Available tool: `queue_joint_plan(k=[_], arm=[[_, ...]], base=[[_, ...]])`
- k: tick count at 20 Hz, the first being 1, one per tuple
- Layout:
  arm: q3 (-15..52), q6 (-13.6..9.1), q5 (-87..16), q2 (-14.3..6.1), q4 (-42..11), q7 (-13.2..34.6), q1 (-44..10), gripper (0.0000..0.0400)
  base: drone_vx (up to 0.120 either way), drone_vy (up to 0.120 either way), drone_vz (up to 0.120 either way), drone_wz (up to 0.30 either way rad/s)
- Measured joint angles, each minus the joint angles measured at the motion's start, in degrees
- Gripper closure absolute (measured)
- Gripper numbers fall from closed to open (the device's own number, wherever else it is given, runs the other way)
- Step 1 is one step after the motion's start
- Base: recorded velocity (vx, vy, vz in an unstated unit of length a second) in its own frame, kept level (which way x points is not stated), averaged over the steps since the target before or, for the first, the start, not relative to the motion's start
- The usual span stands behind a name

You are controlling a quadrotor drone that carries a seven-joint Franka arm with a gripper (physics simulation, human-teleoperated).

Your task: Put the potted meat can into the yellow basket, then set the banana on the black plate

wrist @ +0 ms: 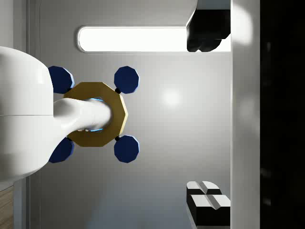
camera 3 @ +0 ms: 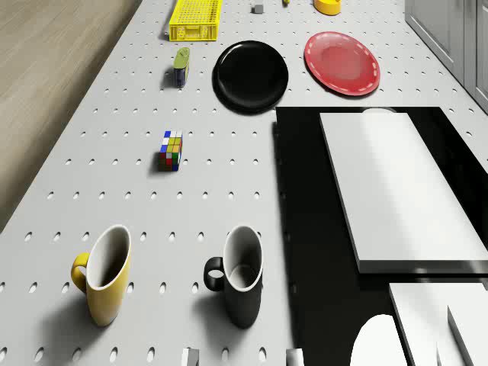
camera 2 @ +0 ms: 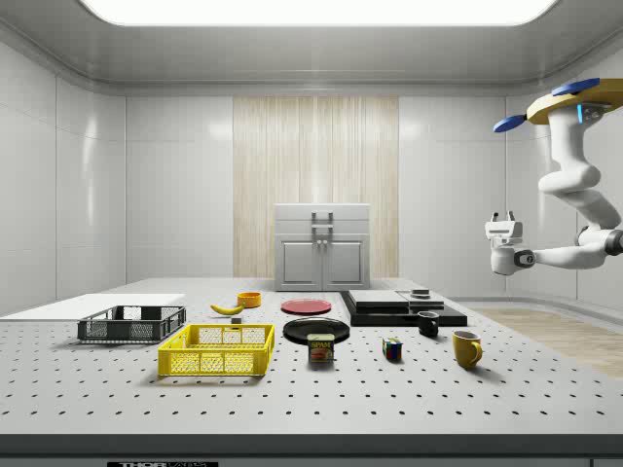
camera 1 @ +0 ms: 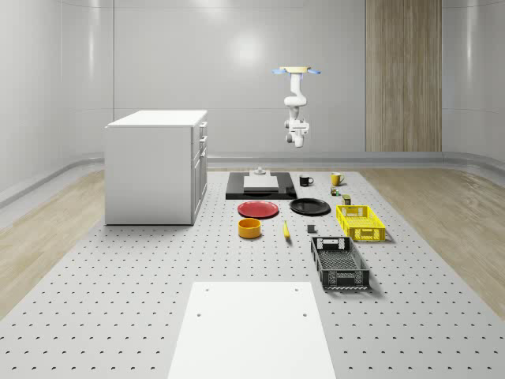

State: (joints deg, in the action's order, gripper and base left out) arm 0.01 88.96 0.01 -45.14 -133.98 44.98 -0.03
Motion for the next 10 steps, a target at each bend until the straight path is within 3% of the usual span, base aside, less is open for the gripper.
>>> queue_joint_plan(k=[10], arm=[[0.13, -8.32, 0.09, 3.06, 11.83, -0.12, -0.23, 0.0]], base=[[0.0, 0.0, 0.0, 0.0]])
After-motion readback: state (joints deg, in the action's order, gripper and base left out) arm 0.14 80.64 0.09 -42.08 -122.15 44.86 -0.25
